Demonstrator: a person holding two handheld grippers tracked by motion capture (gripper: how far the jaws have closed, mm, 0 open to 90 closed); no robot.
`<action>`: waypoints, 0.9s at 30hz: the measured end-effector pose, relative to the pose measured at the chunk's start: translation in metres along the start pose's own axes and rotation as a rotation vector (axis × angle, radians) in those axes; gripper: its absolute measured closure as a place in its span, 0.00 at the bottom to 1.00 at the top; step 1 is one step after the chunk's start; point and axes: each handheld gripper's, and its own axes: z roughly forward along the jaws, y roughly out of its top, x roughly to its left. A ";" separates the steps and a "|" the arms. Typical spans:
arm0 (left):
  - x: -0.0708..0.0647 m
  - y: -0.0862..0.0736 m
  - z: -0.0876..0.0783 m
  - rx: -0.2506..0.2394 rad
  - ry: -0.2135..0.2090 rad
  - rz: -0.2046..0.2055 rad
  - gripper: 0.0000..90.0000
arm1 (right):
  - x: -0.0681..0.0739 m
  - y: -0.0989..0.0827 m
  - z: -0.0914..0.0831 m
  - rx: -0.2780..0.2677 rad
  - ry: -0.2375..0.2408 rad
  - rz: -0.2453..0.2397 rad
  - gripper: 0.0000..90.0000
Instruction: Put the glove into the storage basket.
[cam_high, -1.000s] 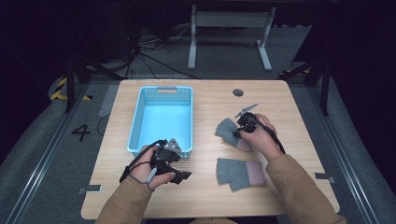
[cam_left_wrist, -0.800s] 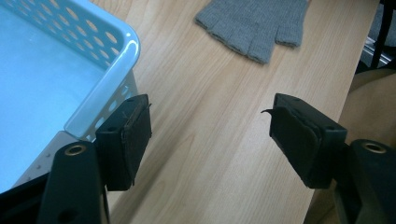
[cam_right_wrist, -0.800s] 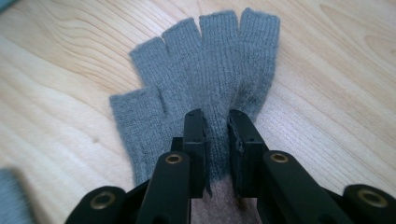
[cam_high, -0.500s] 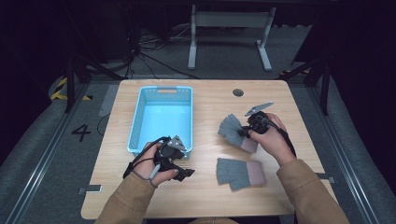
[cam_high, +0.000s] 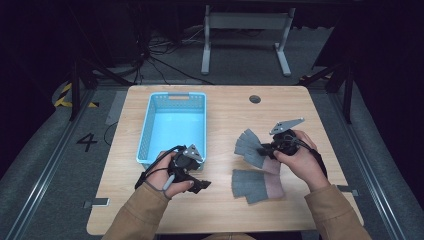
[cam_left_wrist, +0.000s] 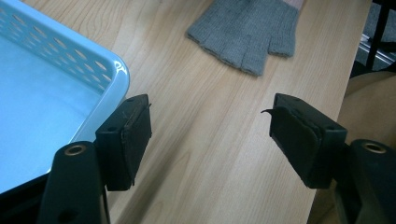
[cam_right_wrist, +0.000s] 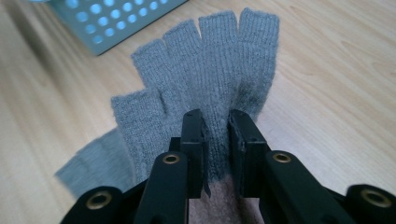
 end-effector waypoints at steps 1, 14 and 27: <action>0.000 0.000 0.000 0.003 -0.002 0.001 0.34 | 0.002 -0.002 -0.002 -0.001 0.009 -0.004 0.87; 0.000 0.003 0.004 -0.013 -0.012 0.014 0.34 | 0.021 -0.016 -0.012 0.002 0.117 -0.078 0.87; -0.001 0.008 0.010 0.011 -0.009 0.064 0.35 | 0.028 -0.026 -0.006 0.064 0.169 -0.142 0.86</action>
